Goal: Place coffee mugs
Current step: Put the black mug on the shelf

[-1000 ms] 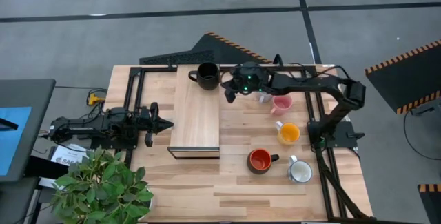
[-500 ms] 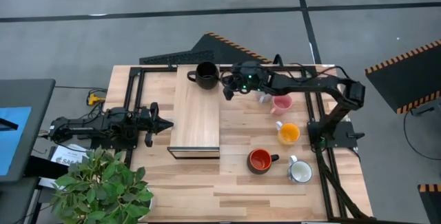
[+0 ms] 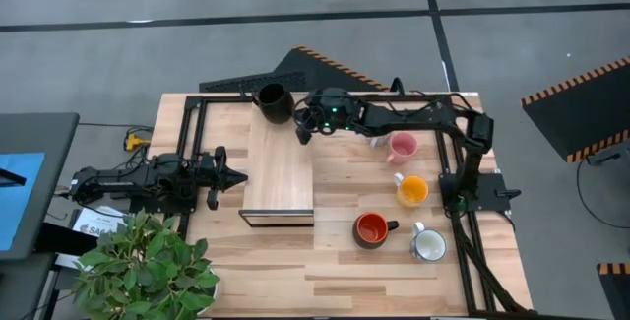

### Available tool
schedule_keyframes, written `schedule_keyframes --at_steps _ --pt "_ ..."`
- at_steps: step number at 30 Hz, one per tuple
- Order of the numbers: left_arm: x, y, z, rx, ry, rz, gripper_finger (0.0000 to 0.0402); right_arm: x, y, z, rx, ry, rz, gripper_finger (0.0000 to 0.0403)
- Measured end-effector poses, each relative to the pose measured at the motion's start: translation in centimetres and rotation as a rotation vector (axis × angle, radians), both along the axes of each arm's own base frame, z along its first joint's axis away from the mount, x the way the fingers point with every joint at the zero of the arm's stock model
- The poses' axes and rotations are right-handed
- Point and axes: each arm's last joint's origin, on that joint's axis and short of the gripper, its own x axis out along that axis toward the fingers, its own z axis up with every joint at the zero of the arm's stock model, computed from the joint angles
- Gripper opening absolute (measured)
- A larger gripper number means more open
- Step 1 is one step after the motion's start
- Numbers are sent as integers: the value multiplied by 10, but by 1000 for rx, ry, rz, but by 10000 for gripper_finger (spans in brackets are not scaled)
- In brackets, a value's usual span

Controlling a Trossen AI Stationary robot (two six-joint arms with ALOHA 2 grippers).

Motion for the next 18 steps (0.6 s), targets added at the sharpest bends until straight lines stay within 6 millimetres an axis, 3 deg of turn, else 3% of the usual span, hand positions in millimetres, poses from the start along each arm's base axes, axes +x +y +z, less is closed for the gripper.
schedule_keyframes --at_steps 6,18 --pt "0 0 0 0 0 0 0 13 -3 3 -4 33 9 17" --pt "0 0 0 0 0 1 0 9 5 3 -17 155 58 17"
